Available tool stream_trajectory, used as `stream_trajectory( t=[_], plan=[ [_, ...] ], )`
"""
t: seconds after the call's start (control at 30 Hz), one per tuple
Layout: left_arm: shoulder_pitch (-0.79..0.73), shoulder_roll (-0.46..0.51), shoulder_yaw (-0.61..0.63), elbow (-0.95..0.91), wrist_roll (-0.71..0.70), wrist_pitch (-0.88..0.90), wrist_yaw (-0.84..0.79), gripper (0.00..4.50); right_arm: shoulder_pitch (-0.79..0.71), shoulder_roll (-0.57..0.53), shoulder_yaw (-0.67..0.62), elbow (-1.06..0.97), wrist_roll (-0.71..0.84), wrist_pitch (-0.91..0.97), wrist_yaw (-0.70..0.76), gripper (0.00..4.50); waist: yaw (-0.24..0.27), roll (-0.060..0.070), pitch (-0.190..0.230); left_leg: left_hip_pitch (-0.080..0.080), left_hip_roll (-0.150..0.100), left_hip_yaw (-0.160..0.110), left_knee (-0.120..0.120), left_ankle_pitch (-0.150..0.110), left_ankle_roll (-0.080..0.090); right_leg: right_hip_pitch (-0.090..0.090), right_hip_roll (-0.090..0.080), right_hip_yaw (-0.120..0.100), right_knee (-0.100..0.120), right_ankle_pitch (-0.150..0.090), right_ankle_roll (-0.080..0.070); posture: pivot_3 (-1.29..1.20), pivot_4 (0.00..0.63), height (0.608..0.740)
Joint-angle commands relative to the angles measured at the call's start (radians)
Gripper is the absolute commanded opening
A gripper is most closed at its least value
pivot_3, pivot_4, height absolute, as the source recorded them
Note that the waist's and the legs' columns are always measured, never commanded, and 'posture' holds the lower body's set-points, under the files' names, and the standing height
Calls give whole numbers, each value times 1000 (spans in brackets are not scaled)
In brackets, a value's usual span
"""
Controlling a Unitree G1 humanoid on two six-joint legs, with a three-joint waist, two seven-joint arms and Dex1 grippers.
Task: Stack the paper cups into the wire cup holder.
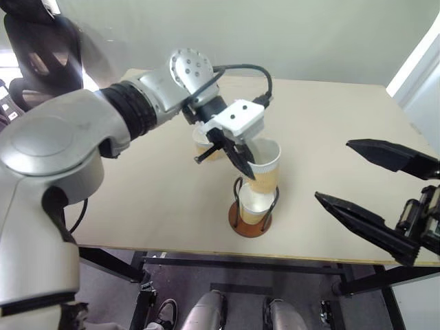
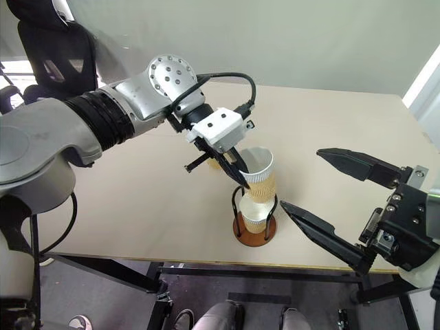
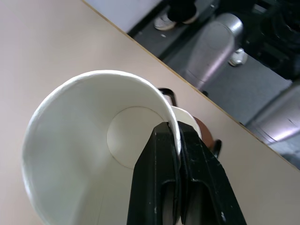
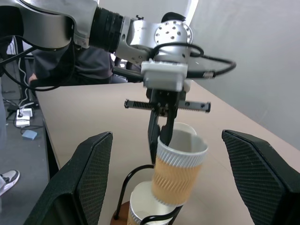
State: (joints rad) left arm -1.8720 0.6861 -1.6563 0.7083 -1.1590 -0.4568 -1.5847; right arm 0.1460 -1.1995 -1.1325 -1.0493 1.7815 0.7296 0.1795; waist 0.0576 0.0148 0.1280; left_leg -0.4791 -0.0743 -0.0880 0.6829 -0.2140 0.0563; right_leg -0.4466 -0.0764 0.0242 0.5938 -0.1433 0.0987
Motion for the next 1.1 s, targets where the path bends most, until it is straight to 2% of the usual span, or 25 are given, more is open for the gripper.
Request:
stream_trajectory(
  t=[0.03, 0.27, 0.73, 1.1],
  plan=[
    [-31, 26, 45, -3, -29, 25, -30, 44, 0, 4, -19, 2, -14, -5, 10, 3833, 0, 0, 0, 0, 0, 0, 0, 0, 0, 0, 0, 0, 0, 0, 0, 0, 150, 740],
    [-33, 52, -18, -58, -27, 26, -30, 44, 1, 2, 2, 2, -34, -14, 8, 3833, 1, 0, 0, 0, 0, 0, 0, 0, 0, 0, 0, 0, 0, 0, 0, 0, 150, 740],
    [-40, -19, -144, -32, 3, -36, -30, 44, -15, -11, 65, 2, -67, -44, -5, 3833, 1, 0, 0, 0, 0, 0, 0, 0, 0, 0, 0, 0, 0, 0, 0, 0, 150, 740],
    [-9, -86, -132, 31, 19, -56, -30, 44, -30, -30, 97, 2, -64, -54, -35, 3833, 3, 0, 0, 0, 0, 0, 1, 0, 0, 0, 0, 0, 0, 1, 1, 0, 150, 740]
  ],
)
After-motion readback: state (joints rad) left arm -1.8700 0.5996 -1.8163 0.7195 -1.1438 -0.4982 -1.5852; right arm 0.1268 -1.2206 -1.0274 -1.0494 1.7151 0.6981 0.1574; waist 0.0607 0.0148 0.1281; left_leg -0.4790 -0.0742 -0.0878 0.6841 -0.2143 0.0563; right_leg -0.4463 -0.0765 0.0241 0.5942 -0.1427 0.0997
